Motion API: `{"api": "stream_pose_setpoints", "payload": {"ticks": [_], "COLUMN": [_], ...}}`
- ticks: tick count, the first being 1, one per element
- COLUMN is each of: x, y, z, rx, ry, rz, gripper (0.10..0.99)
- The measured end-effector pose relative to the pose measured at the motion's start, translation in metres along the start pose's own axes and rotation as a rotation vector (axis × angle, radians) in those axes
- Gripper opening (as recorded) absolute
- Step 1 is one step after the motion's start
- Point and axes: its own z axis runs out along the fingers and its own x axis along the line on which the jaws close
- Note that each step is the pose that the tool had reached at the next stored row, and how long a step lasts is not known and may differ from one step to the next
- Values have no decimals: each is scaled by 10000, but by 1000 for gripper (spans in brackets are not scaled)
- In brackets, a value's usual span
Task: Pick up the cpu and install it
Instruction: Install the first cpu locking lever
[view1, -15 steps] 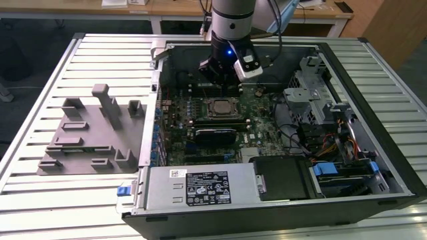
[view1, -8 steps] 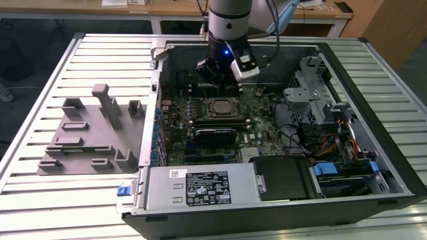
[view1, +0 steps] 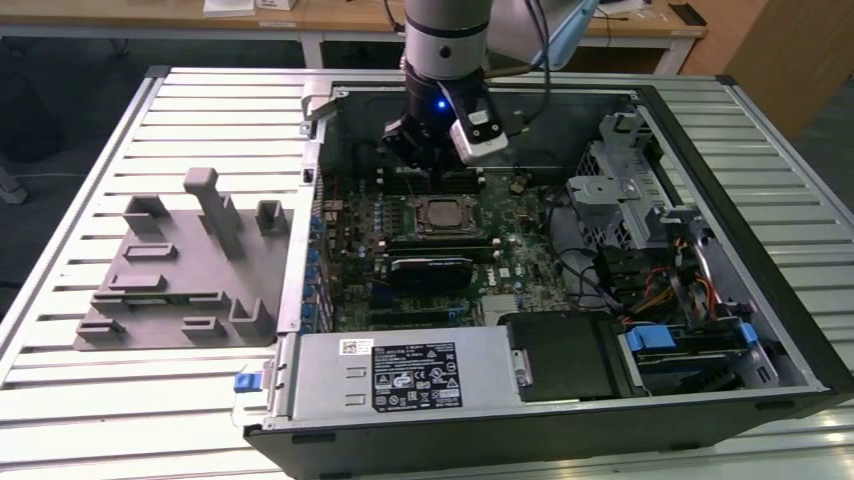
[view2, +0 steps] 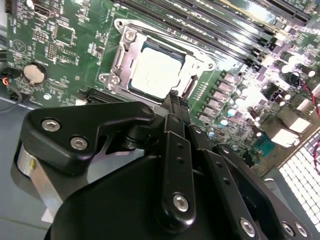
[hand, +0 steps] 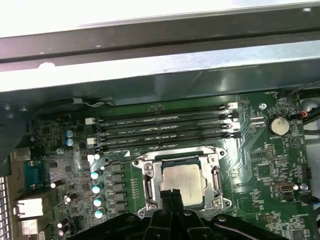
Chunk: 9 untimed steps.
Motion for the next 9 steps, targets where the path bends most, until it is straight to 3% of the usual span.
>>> {"api": "stream_pose_setpoints", "payload": {"ticks": [9], "x": [95], "y": [-12], "z": [-2], "rx": [-1], "ry": [-5], "rz": [7], "gripper": [106]}}
